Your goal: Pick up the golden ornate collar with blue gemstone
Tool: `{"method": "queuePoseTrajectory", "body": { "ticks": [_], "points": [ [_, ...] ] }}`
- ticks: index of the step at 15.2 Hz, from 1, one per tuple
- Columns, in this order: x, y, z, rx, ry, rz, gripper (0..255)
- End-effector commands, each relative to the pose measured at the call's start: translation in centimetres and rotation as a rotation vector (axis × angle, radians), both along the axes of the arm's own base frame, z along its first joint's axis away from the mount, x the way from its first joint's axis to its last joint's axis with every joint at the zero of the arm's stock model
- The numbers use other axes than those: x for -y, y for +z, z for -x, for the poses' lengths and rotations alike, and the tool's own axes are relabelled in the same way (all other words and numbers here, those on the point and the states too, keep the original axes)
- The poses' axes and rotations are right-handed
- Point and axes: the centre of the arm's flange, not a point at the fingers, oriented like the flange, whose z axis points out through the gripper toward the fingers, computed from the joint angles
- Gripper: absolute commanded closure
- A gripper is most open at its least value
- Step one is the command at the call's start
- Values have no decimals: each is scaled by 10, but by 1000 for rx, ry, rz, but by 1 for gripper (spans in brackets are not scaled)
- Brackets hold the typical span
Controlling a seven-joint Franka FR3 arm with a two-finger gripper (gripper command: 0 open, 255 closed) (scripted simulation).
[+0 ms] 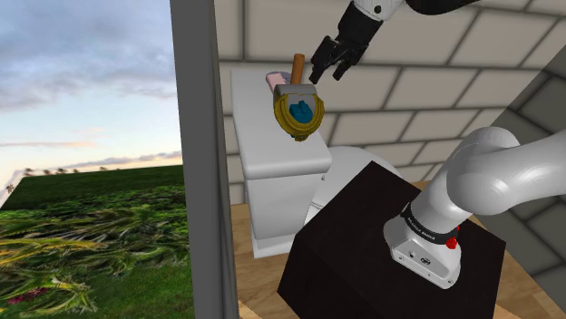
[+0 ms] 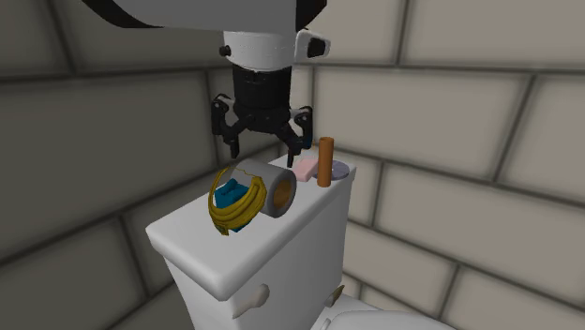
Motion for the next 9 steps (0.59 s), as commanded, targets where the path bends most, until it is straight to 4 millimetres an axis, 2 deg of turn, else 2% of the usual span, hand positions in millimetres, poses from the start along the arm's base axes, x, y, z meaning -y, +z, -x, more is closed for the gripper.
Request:
{"method": "queuePoseTrajectory", "body": {
  "ticks": [1,7,9],
  "points": [
    [-10,-9,-4,40,6,-3,0],
    [-10,-41,-4,40,6,-3,0],
    [-10,-44,-3,40,6,-3,0]
  ]
}}
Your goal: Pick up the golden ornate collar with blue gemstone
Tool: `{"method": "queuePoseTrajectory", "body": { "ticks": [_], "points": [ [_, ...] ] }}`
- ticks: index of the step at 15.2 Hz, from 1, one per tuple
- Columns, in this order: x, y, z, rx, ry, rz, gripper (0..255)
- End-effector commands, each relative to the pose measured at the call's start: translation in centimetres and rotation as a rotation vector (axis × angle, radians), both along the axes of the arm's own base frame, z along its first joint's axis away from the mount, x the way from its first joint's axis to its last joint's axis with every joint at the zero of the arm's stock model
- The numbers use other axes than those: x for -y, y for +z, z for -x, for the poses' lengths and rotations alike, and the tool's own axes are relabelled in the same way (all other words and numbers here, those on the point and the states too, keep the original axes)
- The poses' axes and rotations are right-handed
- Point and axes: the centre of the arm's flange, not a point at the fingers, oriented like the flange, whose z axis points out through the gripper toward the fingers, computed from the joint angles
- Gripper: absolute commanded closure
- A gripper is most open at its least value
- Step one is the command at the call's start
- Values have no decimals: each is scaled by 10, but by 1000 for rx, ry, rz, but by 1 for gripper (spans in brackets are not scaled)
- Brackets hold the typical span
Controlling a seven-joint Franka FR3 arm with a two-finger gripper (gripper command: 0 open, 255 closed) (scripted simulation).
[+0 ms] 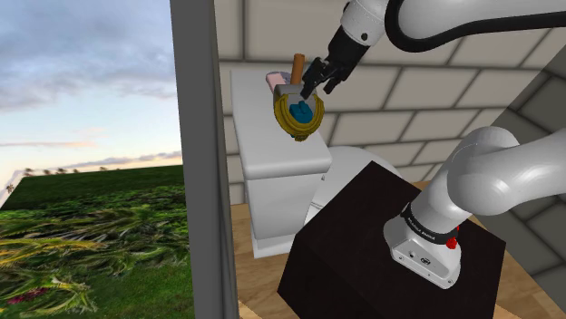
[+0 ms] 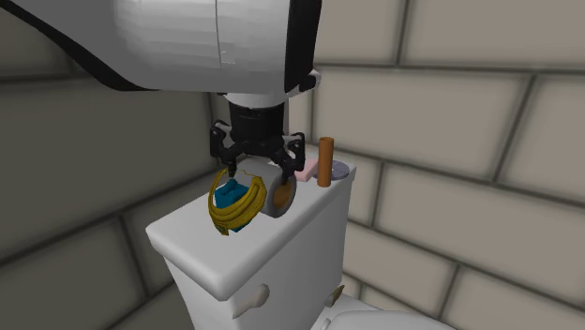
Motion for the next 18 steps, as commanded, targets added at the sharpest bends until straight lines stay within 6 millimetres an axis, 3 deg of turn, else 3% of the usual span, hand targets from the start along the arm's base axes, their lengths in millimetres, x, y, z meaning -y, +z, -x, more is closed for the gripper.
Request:
{"method": "queuePoseTrajectory", "body": {
  "ticks": [1,2,11,18],
  "points": [
    [0,-2,0,1,0,0,0],
    [0,-2,1,1,0,0,255],
    [0,-2,0,1,0,0,255],
    [0,35,0,1,0,0,255]
  ]
}}
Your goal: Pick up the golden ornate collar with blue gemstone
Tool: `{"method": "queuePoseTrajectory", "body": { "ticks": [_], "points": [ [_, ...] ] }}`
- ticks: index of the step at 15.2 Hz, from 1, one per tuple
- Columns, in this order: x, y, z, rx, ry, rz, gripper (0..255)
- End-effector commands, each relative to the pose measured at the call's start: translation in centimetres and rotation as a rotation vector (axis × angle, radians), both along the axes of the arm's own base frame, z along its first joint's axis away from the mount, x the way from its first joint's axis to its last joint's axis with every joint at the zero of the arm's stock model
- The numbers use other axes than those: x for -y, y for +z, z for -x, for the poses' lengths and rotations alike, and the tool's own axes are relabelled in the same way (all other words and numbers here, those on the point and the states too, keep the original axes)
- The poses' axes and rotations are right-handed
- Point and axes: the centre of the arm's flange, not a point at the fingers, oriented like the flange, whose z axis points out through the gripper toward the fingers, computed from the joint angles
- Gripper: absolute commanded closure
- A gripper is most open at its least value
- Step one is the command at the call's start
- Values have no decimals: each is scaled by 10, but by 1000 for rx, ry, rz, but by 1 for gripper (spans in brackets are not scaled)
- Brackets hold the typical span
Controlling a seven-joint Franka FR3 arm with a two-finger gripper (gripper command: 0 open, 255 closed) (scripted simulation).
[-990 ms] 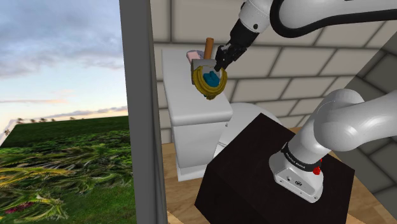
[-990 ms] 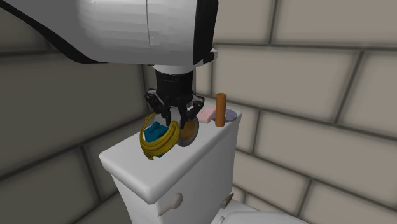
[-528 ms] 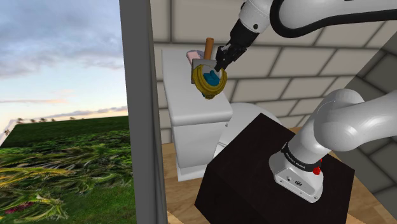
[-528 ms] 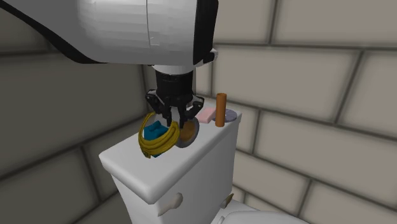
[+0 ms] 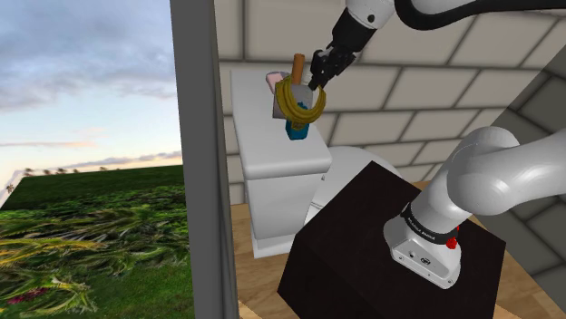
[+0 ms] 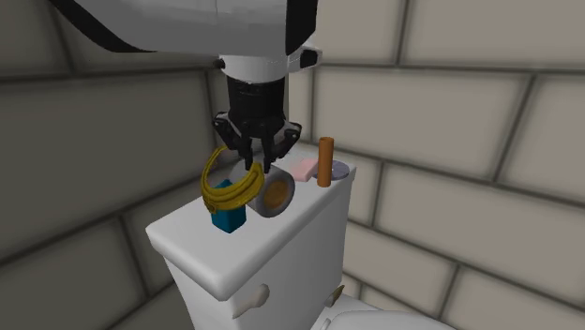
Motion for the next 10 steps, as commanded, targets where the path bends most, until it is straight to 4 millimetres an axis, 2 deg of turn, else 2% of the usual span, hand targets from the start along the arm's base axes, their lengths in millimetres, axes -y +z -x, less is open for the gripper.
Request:
{"method": "queuePoseTrajectory", "body": {
  "ticks": [1,8,10],
  "points": [
    [-1,10,0,0,0,0,255],
    [-1,47,0,0,0,0,255],
    [-1,48,0,0,0,0,255]
  ]
}}
